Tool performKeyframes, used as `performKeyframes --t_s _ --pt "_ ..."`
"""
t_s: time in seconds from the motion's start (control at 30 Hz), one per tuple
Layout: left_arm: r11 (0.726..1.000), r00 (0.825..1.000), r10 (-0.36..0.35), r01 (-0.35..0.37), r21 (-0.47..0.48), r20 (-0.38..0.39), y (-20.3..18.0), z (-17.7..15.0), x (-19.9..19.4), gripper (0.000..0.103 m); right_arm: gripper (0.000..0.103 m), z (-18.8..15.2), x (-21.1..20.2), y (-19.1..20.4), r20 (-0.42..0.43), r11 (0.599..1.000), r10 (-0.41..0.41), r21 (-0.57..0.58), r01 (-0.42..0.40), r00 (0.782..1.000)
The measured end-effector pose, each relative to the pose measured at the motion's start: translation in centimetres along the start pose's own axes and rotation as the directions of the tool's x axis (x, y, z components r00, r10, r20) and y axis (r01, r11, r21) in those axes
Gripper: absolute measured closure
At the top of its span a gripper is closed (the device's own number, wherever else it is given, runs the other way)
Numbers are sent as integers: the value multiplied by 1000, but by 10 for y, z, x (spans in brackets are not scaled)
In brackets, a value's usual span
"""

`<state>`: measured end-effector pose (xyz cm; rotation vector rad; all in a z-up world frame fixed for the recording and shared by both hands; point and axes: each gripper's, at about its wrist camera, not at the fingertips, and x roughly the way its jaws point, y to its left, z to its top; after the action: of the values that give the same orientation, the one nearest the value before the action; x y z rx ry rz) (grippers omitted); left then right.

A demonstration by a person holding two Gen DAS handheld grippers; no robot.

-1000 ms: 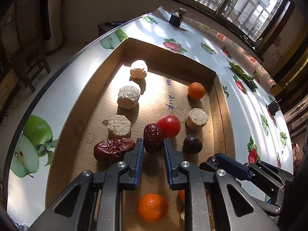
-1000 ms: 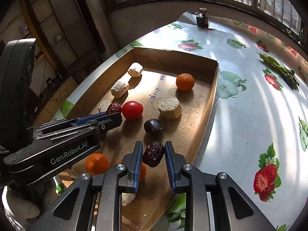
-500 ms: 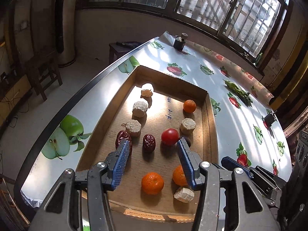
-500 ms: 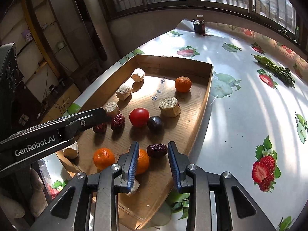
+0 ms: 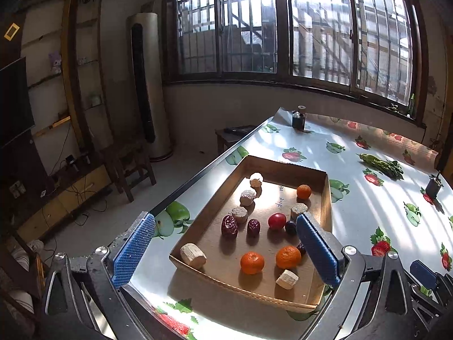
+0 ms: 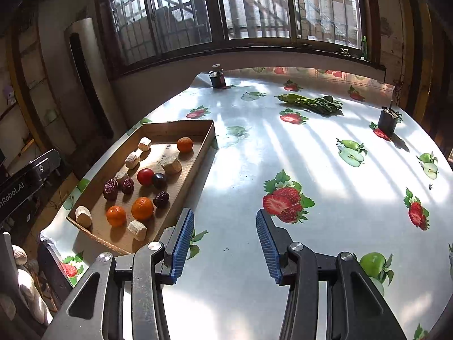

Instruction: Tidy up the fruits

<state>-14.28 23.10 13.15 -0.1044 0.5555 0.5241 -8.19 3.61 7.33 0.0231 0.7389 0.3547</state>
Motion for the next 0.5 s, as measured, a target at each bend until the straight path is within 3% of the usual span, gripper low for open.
performKeyframes --t_s 0.33,0.5 --pt "999 1000 -2 3 32 -6 -17 -13 -8 3 51 -14 -8 4 13 999 -5 -42 6 1000" --pt "999 998 10 -12 31 57 -22 -16 -18 3 51 -16 -6 1 19 999 -4 -36 4 1000"
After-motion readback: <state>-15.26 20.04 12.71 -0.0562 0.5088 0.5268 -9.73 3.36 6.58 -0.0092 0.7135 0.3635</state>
